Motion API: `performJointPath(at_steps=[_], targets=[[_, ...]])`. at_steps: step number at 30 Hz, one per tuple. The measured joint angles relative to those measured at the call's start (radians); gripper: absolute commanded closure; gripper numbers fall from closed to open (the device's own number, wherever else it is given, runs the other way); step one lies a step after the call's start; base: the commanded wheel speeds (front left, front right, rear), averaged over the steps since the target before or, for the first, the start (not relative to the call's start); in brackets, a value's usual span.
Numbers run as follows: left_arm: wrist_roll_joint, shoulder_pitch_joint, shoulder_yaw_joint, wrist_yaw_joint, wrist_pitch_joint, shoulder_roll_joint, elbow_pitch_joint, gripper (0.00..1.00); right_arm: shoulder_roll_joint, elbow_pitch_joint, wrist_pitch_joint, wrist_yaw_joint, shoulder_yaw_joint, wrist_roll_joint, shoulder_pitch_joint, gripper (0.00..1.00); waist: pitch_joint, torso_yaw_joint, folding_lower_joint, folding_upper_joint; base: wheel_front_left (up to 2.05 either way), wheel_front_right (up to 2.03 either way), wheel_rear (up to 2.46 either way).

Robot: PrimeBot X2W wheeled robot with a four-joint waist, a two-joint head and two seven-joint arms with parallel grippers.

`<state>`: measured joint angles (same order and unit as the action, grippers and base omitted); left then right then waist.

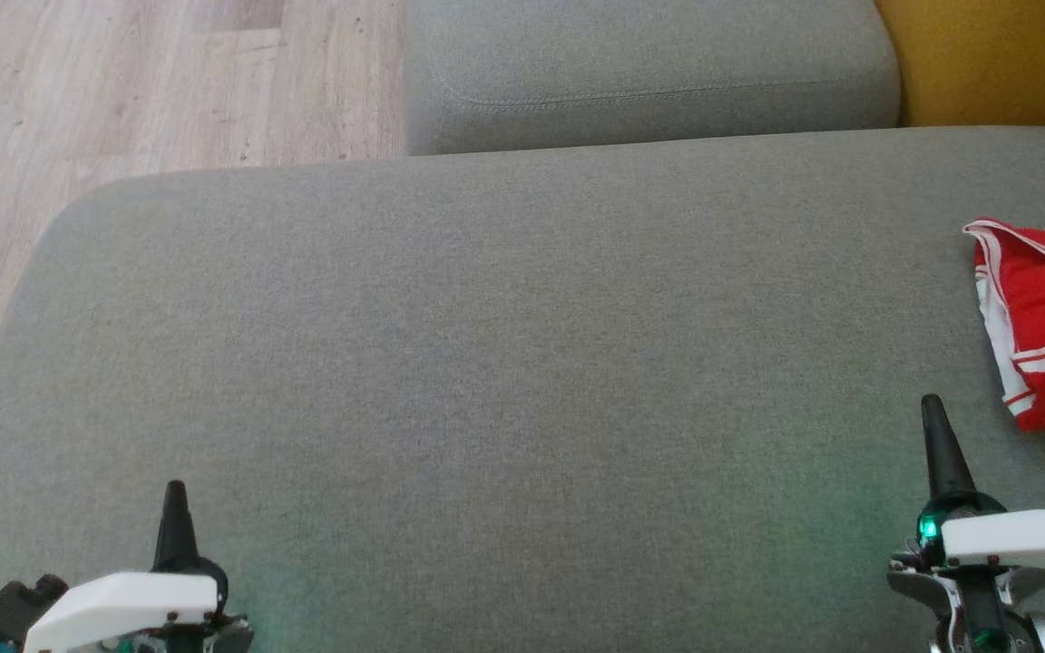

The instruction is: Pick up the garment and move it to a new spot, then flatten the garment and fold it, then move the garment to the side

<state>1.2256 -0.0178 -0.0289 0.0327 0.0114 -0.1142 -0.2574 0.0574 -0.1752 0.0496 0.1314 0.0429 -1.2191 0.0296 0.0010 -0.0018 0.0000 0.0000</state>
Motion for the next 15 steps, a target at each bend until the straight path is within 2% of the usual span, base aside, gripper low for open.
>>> performJointPath(at_steps=[15], targets=[[0.170, 0.031, 0.038, 0.039, 0.042, 0.029, -0.009, 1.00, 0.001, -0.042, 0.010, 0.000, 0.024, -0.182, -0.036, 1.00, 0.001, 0.001, 0.0000, 0.0000, 0.00, 0.00, 0.00]])
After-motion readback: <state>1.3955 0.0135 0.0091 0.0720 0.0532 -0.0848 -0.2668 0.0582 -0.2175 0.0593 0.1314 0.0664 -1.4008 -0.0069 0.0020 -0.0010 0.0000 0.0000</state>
